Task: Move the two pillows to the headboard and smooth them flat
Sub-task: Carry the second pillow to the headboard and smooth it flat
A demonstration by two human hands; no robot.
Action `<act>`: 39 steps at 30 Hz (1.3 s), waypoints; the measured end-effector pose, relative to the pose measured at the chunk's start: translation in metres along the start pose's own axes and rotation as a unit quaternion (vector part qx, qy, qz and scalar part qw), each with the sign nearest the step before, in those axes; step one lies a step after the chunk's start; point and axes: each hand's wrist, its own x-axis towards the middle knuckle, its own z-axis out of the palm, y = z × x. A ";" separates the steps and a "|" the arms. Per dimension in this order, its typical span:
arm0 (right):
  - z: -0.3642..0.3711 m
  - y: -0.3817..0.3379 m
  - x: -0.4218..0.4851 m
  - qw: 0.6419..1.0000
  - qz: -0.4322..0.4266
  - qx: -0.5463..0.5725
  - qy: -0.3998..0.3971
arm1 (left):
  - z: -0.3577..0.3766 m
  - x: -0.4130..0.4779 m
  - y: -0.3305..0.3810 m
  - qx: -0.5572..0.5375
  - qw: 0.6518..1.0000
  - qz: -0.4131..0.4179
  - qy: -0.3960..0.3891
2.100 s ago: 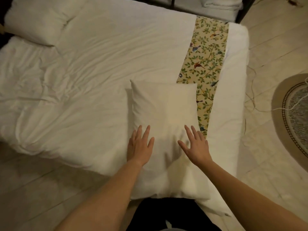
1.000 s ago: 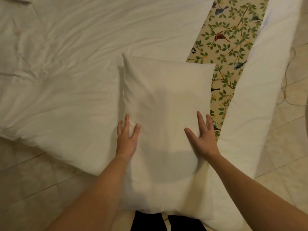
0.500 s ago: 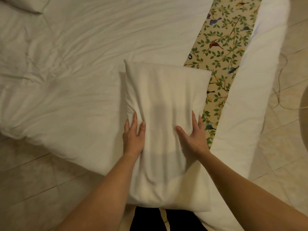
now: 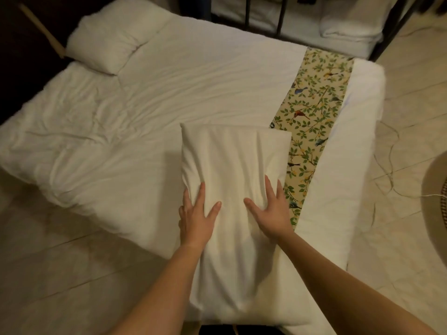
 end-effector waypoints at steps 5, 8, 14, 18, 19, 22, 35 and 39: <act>-0.021 -0.039 -0.025 0.999 -0.046 -0.017 -0.004 | -0.036 -0.026 0.009 -0.003 0.999 -0.006 0.038; -0.027 -0.059 -0.033 0.997 -0.069 -0.027 -0.012 | -0.056 -0.037 0.012 0.001 0.998 -0.011 0.061; -0.019 -0.099 -0.051 0.994 -0.098 -0.038 -0.029 | -0.101 -0.051 -0.002 -0.010 0.994 -0.021 0.105; 0.001 -0.128 -0.062 0.992 -0.111 -0.051 -0.037 | -0.130 -0.054 -0.028 -0.010 0.991 -0.019 0.132; 0.007 -0.135 -0.065 0.991 -0.113 -0.059 -0.041 | -0.137 -0.054 -0.036 -0.010 0.991 -0.018 0.136; 0.030 -0.162 -0.072 0.989 -0.116 -0.072 -0.055 | -0.159 -0.051 -0.062 -0.019 0.989 -0.024 0.143; 0.174 -0.325 -0.125 0.974 -0.168 -0.100 -0.111 | -0.289 -0.042 -0.235 -0.044 0.982 -0.053 0.174; 0.222 -0.373 -0.139 0.968 -0.189 -0.103 -0.130 | -0.329 -0.043 -0.285 -0.047 0.979 -0.071 0.186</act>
